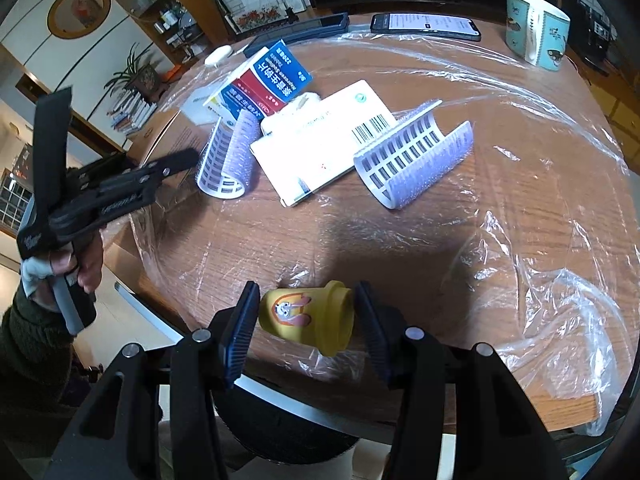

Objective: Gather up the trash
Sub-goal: 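Carry the cardboard box in the left tool while the right tool carries the cup toward the bin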

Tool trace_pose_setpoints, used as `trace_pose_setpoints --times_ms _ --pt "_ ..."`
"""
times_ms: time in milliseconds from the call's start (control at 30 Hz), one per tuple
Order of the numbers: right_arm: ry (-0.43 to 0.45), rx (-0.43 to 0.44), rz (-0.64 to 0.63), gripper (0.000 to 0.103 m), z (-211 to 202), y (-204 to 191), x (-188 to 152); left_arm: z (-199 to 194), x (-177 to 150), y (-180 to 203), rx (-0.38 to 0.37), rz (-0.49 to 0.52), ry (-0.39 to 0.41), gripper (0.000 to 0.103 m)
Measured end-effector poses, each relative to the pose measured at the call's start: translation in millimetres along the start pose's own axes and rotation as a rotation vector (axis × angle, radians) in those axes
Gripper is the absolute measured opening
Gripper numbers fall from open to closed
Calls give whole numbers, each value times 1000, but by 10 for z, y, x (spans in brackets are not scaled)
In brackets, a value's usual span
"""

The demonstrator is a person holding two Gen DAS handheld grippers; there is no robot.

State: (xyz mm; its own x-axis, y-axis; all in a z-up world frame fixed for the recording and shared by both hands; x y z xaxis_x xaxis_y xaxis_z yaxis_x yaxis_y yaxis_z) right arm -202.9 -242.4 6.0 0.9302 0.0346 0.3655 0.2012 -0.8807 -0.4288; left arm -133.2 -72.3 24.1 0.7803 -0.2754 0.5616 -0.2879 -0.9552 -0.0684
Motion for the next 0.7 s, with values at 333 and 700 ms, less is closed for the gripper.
trace_pose_setpoints --times_ms 333,700 --pt "36 18 -1 49 -151 -55 -120 -352 -222 80 -33 24 24 59" --pt "79 13 10 49 -314 -171 -272 -588 -497 282 -66 106 26 59"
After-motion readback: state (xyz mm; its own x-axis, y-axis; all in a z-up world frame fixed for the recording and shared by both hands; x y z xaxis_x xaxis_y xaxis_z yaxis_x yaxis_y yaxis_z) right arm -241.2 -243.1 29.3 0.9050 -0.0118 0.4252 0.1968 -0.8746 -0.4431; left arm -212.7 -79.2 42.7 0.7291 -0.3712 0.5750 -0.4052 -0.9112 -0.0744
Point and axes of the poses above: each gripper's, at about its wrist camera, not at the fingertips, and z roughly the way its jaws point, y to its right, x to its top, the point moved 1 cm from there along z, roughly the way its jaws point, and after that the axes turned 5 degrees about x, right-handed, at the moved point
